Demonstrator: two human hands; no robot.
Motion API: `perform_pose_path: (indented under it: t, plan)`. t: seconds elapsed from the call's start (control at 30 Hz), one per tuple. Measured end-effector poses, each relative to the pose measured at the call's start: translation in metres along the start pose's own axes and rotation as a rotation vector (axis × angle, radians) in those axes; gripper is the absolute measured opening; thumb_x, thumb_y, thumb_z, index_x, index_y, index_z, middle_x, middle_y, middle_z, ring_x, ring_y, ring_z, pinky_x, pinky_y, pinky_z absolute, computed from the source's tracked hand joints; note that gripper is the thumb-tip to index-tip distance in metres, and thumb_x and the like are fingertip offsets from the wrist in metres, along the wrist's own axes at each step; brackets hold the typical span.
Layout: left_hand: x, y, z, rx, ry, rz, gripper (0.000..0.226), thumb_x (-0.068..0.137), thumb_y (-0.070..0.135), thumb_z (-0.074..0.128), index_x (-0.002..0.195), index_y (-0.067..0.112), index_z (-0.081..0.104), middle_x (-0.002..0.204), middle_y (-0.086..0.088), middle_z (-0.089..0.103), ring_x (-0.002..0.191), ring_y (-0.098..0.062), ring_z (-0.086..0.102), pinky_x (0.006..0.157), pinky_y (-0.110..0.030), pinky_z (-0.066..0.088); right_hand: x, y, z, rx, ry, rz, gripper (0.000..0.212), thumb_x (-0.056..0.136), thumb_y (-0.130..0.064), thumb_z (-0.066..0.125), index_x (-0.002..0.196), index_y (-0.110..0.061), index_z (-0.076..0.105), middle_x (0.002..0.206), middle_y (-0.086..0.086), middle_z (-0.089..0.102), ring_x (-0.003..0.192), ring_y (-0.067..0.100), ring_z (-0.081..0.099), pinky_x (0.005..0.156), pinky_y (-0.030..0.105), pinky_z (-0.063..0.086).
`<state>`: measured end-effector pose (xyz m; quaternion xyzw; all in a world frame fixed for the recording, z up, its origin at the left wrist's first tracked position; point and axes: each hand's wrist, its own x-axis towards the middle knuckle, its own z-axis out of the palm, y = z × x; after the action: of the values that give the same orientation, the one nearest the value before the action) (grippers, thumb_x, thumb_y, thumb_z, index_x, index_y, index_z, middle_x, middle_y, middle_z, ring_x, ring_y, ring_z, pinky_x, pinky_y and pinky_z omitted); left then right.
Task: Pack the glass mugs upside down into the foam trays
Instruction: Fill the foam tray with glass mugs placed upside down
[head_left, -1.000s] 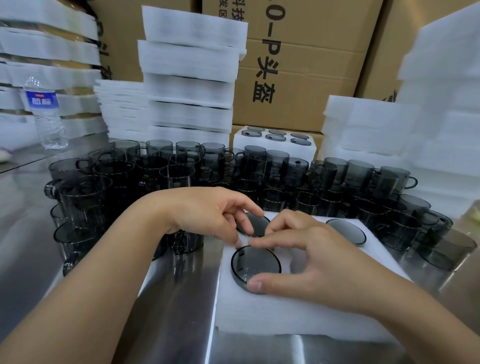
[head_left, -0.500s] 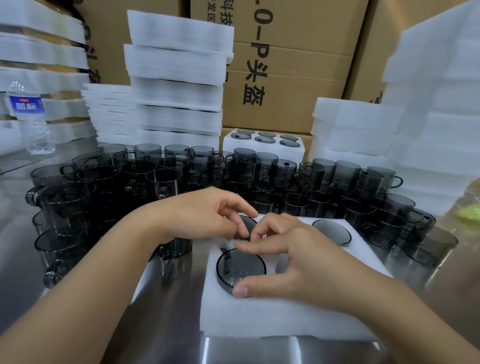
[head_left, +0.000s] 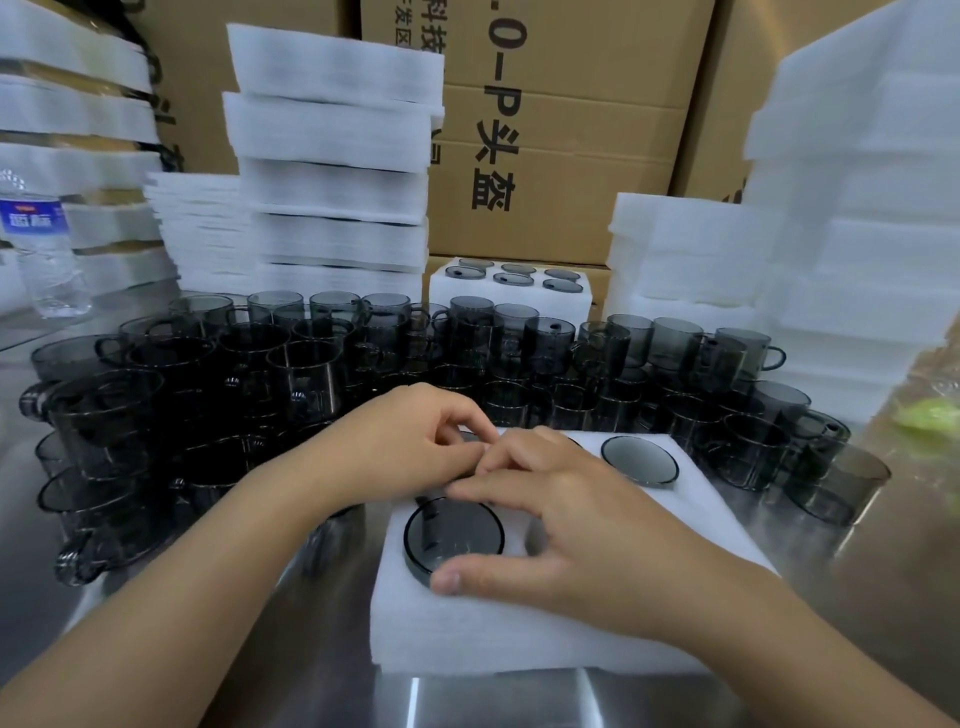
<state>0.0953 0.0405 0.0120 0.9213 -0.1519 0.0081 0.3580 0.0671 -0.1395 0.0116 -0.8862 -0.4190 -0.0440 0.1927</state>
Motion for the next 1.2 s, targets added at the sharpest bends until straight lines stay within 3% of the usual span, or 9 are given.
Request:
perform_pose_path:
  t: [0.1,0.2,0.27,0.4,0.67,0.77,0.97,1.07,1.2]
  plan:
    - [0.002,0.0,0.003,0.126,0.189,0.018,0.01,0.085,0.032,0.063,0.081,0.035,0.071,0.069,0.01,0.07,0.064,-0.004,0.06,0.062,-0.025,0.048,-0.001,-0.001,0.001,-0.02,0.014,-0.015,0.066,0.072,-0.076,0.048,0.122,-0.036,0.06,0.102,-0.02,0.045,0.1,0.002,0.037,0.091,0.017,0.032]
    - [0.001,-0.002,-0.007,0.417,0.743,-0.091,0.007,0.082,0.035,0.062,0.084,0.037,0.068,0.076,0.017,0.062,0.077,-0.012,0.061,0.063,-0.027,0.042,-0.001,0.0,0.002,-0.015,0.036,-0.018,0.059,0.076,-0.071,0.053,0.121,-0.035,0.061,0.1,-0.021,0.045,0.098,0.0,0.036,0.088,0.013,0.03]
    - [-0.002,-0.011,-0.022,0.523,0.947,-0.199,0.016,0.083,0.033,0.062,0.098,0.032,0.067,0.092,0.008,0.059,0.084,-0.02,0.057,0.065,-0.03,0.035,-0.001,0.001,0.003,-0.018,0.042,-0.02,0.058,0.077,-0.072,0.052,0.121,-0.035,0.06,0.101,-0.022,0.045,0.097,-0.003,0.035,0.089,0.011,0.029]
    - [-0.006,-0.025,-0.041,0.596,0.926,-0.397,0.028,0.083,0.035,0.064,0.109,0.024,0.065,0.111,-0.004,0.062,0.096,-0.033,0.06,0.067,-0.032,0.033,-0.002,0.001,0.004,-0.03,0.046,-0.031,0.058,0.079,-0.072,0.049,0.122,-0.035,0.06,0.102,-0.021,0.045,0.098,-0.002,0.035,0.091,0.012,0.029]
    - [-0.009,-0.017,-0.037,0.668,0.756,-0.487,0.01,0.081,0.032,0.068,0.083,0.023,0.073,0.08,-0.005,0.067,0.077,-0.031,0.061,0.056,-0.026,0.031,-0.002,0.003,0.004,0.059,0.09,-0.014,0.059,0.081,-0.072,0.041,0.121,-0.034,0.06,0.101,-0.021,0.046,0.098,-0.004,0.04,0.086,0.012,0.031]
    - [-0.012,-0.01,-0.031,0.715,0.85,-0.328,0.014,0.082,0.034,0.067,0.077,0.021,0.07,0.072,-0.002,0.067,0.069,-0.029,0.059,0.053,-0.025,0.029,-0.001,0.003,0.001,0.24,0.188,0.046,0.056,0.077,-0.073,0.035,0.112,-0.039,0.062,0.096,-0.021,0.05,0.094,-0.002,0.05,0.079,0.01,0.036]
    - [-0.012,0.011,0.005,0.767,0.934,0.501,0.016,0.084,0.031,0.068,0.075,0.018,0.072,0.065,0.004,0.068,0.058,-0.02,0.064,0.041,-0.03,0.045,0.006,0.01,-0.006,0.729,0.479,0.246,0.032,0.085,-0.061,0.047,0.107,-0.042,0.06,0.1,-0.019,0.062,0.088,0.001,0.061,0.079,0.019,0.05]
    - [-0.007,0.011,0.017,0.777,0.887,0.692,0.016,0.087,0.027,0.068,0.078,0.016,0.074,0.069,0.004,0.069,0.055,-0.019,0.058,0.041,-0.029,0.043,0.01,0.015,-0.011,0.971,0.487,0.389,0.015,0.09,-0.048,0.05,0.098,-0.041,0.06,0.098,-0.02,0.065,0.086,0.004,0.066,0.069,0.022,0.053]
    - [-0.004,0.012,0.017,0.749,0.796,0.878,0.016,0.087,0.023,0.068,0.081,0.01,0.075,0.08,0.001,0.072,0.058,-0.02,0.054,0.047,-0.031,0.046,0.01,0.022,-0.015,1.131,0.457,0.486,0.03,0.085,-0.053,0.054,0.103,-0.031,0.064,0.107,-0.007,0.067,0.091,0.017,0.067,0.068,0.031,0.053]
